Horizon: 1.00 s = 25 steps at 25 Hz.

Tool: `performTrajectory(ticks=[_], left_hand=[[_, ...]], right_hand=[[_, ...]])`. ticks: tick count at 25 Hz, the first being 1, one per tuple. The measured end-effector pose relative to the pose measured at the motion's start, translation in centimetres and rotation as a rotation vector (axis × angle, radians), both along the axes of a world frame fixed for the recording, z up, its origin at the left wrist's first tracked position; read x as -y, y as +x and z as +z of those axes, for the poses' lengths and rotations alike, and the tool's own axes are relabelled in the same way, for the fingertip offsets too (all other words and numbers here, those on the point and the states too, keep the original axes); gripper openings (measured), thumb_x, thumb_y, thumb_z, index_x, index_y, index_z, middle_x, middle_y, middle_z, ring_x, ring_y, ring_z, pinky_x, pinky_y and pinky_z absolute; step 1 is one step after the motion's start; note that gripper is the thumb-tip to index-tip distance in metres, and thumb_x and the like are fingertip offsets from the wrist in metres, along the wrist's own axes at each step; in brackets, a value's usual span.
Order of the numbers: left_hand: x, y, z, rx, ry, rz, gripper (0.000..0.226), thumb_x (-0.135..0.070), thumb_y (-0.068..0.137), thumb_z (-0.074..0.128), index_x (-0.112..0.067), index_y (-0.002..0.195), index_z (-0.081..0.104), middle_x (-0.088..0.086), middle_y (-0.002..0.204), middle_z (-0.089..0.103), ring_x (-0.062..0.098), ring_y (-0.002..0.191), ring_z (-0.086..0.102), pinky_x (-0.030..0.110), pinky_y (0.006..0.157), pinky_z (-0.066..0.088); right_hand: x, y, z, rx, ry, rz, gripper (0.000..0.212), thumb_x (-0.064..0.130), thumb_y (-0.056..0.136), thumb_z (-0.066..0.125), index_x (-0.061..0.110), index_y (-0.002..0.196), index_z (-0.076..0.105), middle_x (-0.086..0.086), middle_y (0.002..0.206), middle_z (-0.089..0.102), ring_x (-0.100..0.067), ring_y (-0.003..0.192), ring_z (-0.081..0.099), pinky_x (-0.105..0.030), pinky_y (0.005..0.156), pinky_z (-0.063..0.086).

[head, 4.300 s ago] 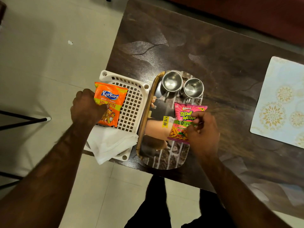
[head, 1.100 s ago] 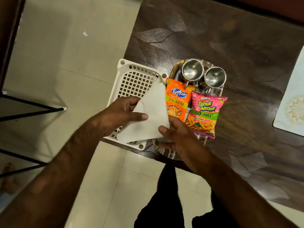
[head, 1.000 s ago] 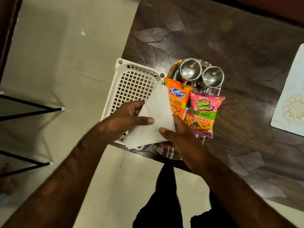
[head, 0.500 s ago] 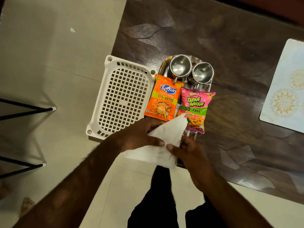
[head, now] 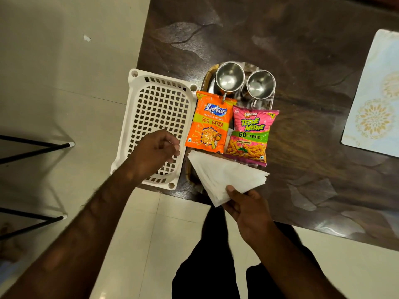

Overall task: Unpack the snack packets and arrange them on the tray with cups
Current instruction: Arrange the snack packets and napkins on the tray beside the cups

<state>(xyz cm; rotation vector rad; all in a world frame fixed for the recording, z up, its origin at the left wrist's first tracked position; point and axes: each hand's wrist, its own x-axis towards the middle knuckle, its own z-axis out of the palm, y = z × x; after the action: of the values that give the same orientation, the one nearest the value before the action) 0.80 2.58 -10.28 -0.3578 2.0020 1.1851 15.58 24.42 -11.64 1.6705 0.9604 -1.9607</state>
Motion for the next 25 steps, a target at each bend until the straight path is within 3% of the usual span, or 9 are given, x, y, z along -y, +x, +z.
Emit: performTrajectory(ticks=[5,9,11,15,18,21,23,25], left_hand=[[-1.2,1.7,-1.1,-0.018,-0.072,-0.205,0.009,-0.011,0.093,0.063,-0.016,0.1,0.067,0.008,0.094,0.072,0.018,0.079,0.068,0.027,0.068,0.051],[-1.9,2.5,-1.6,-0.015,-0.106,-0.266,0.012,-0.016,0.092,0.062,-0.023,0.101,0.067,-0.007,0.092,0.068,0.011,0.083,0.068,0.021,0.058,0.052],[-2.3,2.8,-1.6,-0.015,-0.119,-0.286,0.014,-0.017,0.093,0.062,-0.023,0.104,0.067,-0.011,0.09,0.065,0.004,0.08,0.064,0.016,0.054,0.045],[-3.2,4.0,-1.4,-0.093,-0.127,-0.451,0.016,-0.018,0.095,0.059,-0.02,0.108,0.068,-0.007,0.096,0.066,0.002,0.081,0.059,0.021,0.071,0.047],[-4.1,5.0,-1.2,-0.121,-0.118,-0.534,0.016,-0.017,0.096,0.058,-0.019,0.11,0.066,-0.002,0.099,0.068,0.012,0.087,0.063,0.033,0.08,0.053],[-4.7,5.4,-1.2,-0.186,-0.125,-0.571,0.016,-0.015,0.095,0.059,-0.019,0.109,0.066,0.0,0.102,0.067,0.017,0.092,0.064,0.038,0.082,0.053],[-4.9,5.6,-1.2,-0.219,-0.118,-0.595,0.017,-0.016,0.094,0.06,-0.019,0.11,0.066,-0.001,0.105,0.065,0.016,0.095,0.063,0.039,0.083,0.054],[-5.2,5.8,-1.4,-0.266,-0.138,-0.656,0.019,-0.019,0.093,0.062,-0.02,0.111,0.066,-0.002,0.109,0.062,0.015,0.1,0.061,0.039,0.084,0.054]], right_hand=[[0.1,-1.3,-0.9,-0.038,0.033,0.032,0.041,0.0,0.097,0.069,0.014,0.135,0.066,-0.008,0.131,0.075,-0.033,0.119,0.073,-0.033,0.071,0.066],[-0.2,-1.5,-1.3,-0.014,0.043,0.118,0.033,0.001,0.096,0.071,0.021,0.123,0.068,-0.006,0.126,0.077,-0.031,0.112,0.076,-0.032,0.067,0.067],[-0.2,-1.6,-1.4,0.02,0.078,0.206,0.035,0.005,0.095,0.075,0.015,0.128,0.067,-0.006,0.12,0.079,-0.027,0.098,0.08,-0.031,0.063,0.066],[-0.6,-1.8,-1.3,0.051,0.134,0.362,0.035,0.018,0.094,0.079,0.013,0.127,0.067,-0.005,0.095,0.083,-0.019,0.069,0.082,-0.029,0.057,0.063],[-1.2,-2.2,-0.8,0.118,0.159,0.512,0.033,0.035,0.092,0.08,0.01,0.113,0.071,-0.007,0.076,0.082,-0.02,0.061,0.08,-0.029,0.054,0.062],[-2.1,-2.2,-0.2,0.243,0.153,0.664,0.045,0.05,0.092,0.076,0.006,0.092,0.075,-0.008,0.069,0.08,-0.023,0.057,0.079,-0.028,0.05,0.06],[-2.7,-1.9,0.4,0.232,0.168,0.767,0.039,0.046,0.096,0.072,0.008,0.088,0.075,-0.006,0.065,0.078,-0.02,0.051,0.075,-0.027,0.048,0.057],[-3.1,-1.4,0.5,0.063,0.349,0.948,0.026,0.038,0.098,0.071,0.016,0.085,0.075,-0.001,0.067,0.078,-0.013,0.052,0.072,-0.025,0.052,0.056]])
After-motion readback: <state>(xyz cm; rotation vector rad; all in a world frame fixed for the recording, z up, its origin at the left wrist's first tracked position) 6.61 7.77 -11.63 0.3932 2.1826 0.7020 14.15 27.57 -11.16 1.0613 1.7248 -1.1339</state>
